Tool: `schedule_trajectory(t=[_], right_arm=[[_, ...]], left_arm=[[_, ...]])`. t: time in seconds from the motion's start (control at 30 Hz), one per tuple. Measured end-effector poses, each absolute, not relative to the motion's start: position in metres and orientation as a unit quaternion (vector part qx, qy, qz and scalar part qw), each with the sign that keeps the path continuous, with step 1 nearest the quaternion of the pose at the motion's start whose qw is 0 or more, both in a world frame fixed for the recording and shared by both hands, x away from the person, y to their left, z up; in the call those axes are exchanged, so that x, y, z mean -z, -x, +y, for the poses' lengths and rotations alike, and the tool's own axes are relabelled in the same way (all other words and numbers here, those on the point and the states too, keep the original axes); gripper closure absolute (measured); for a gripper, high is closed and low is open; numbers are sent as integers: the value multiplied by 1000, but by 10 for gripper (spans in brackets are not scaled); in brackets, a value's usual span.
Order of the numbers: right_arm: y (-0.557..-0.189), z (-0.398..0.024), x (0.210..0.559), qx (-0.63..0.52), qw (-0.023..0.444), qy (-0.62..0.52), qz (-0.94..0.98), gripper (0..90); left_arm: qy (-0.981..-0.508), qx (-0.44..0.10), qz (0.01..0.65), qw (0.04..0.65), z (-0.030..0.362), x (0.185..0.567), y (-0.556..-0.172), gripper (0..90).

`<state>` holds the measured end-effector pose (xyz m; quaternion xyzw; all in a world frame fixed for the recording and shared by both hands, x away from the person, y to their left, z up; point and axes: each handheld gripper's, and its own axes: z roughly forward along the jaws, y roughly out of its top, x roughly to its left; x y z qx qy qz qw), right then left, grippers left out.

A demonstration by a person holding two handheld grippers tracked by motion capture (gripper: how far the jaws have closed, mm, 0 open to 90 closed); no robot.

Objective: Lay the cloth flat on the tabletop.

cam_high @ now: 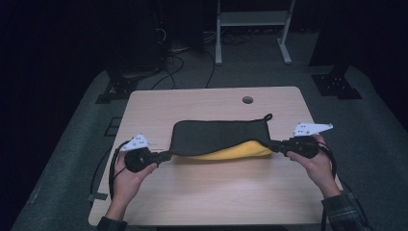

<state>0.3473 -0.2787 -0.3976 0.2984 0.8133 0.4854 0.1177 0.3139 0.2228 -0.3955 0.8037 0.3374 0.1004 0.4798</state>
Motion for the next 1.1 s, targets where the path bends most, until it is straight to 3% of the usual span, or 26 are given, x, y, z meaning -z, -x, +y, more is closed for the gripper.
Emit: schedule_trajectory(t=[0.57, 0.9, 0.97, 1.1], right_arm=[[-303, -285, 442, -425, 59, -296, 854, 833], [-287, -279, 468, -372, 34, -279, 885, 807], [-285, -278, 470, -366, 34, -272, 889, 781], [-284, -283, 465, -390, 38, -268, 880, 670]], left_arm=[[-842, -40, 340, 418, 216, 447, -270, 858], [-865, -26, 341, 368, 215, 461, -265, 849], [-865, -22, 341, 366, 215, 462, -265, 835], [-858, -18, 342, 383, 217, 458, -264, 723]])
